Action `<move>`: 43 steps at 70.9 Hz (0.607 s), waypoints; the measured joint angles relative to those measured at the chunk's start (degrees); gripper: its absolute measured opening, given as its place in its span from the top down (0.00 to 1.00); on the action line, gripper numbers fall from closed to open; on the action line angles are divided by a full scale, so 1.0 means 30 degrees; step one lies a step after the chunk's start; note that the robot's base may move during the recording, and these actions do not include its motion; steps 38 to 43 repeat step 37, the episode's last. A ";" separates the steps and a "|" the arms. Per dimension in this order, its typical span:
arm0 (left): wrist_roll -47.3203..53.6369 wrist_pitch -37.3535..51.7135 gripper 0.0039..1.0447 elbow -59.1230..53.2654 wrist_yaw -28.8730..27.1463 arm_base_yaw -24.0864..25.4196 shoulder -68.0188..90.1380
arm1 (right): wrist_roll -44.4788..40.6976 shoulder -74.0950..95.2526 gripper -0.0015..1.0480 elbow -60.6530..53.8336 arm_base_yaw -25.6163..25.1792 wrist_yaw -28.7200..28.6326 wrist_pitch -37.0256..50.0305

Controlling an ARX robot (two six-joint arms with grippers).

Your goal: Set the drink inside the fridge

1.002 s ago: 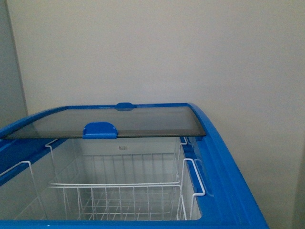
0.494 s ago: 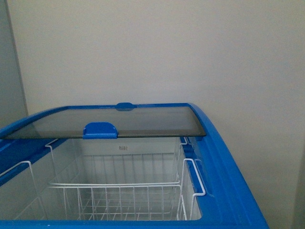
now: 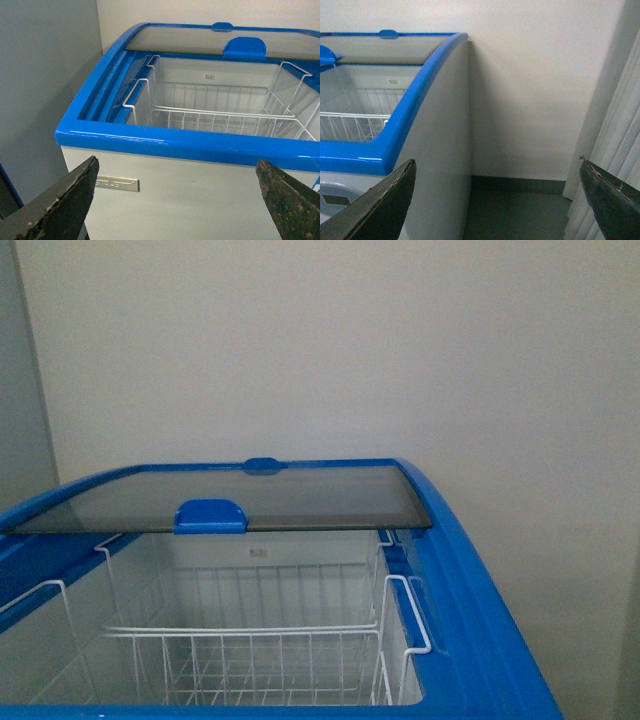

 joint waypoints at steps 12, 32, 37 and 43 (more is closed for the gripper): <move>0.0000 0.0000 0.08 0.0000 0.0000 0.0000 0.0000 | 0.0000 0.0000 0.07 0.0000 0.0000 0.0000 0.0000; 0.0000 0.0000 0.08 0.0000 0.0000 0.0000 0.0000 | 0.0007 0.0000 0.07 0.0000 0.0000 0.0000 0.0000; 0.0000 0.0000 0.08 0.0000 0.0000 0.0000 0.0000 | 0.0007 0.0000 0.07 0.0000 0.0000 0.0000 0.0000; 0.0000 0.0000 0.08 0.0000 0.0000 0.0000 0.0000 | 0.0007 0.0000 0.07 0.0000 0.0000 0.0000 0.0000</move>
